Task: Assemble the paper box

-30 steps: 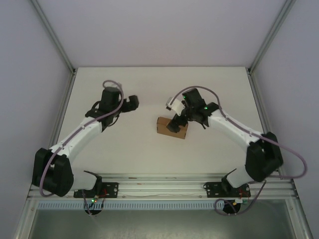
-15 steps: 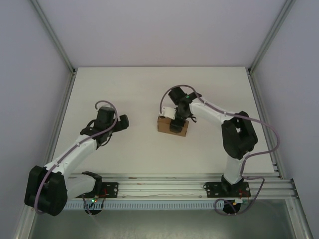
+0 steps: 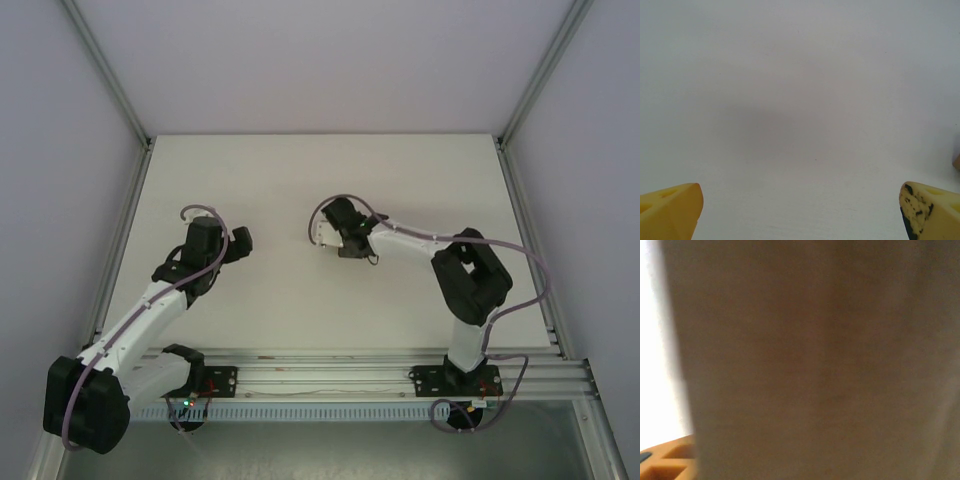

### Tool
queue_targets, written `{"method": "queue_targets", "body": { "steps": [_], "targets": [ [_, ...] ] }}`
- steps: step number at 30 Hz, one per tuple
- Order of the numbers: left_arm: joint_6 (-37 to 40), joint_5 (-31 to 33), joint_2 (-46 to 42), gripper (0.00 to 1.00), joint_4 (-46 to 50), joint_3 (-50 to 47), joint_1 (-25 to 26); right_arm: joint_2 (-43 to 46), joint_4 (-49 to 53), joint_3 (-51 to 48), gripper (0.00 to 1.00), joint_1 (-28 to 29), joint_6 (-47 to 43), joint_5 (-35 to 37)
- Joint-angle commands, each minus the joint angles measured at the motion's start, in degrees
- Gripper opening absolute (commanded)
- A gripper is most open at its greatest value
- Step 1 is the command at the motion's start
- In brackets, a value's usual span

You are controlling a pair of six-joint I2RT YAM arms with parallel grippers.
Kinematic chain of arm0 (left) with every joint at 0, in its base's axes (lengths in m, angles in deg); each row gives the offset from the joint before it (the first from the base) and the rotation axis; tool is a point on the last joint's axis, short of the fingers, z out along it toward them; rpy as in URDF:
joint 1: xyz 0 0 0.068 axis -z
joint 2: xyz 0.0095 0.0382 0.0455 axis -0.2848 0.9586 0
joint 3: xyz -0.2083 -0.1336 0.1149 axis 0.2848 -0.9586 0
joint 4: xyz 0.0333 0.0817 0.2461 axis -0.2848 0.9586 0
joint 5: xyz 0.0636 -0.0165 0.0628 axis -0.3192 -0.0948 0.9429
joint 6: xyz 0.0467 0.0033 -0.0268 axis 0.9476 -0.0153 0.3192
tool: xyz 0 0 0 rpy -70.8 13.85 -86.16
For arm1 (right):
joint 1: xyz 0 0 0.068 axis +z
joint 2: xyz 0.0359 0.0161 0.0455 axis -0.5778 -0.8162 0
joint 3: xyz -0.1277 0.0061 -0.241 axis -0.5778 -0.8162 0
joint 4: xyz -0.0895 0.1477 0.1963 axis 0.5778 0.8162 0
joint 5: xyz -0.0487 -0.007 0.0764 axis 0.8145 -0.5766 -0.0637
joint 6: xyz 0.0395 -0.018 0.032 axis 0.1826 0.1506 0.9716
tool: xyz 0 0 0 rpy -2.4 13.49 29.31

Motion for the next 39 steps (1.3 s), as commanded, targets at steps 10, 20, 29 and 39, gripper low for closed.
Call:
{"method": "queue_targets", "body": {
  "steps": [10, 20, 29, 39],
  "targets": [
    [2.2, 4.3, -0.6, 1.0, -0.7, 1.2, -0.4, 18.2, 6.3, -11.0, 1.0, 7.5, 15.1, -1.2],
    [14.2, 20.5, 5.9, 1.0, -25.9, -4.9, -8.4, 42.9, -16.4, -26.4, 1.0, -15.9, 54.0, -2.6],
    [20.5, 16.3, 15.9, 1.0, -55.2, -16.7, -11.4, 52.6, -44.3, -51.4, 1.0, -33.6, 65.4, -1.5],
    [26.5, 8.9, 31.2, 1.0, -80.1, -19.6, -12.5, 26.3, -66.8, -48.4, 1.0, -36.3, 59.5, -5.4]
  ]
}}
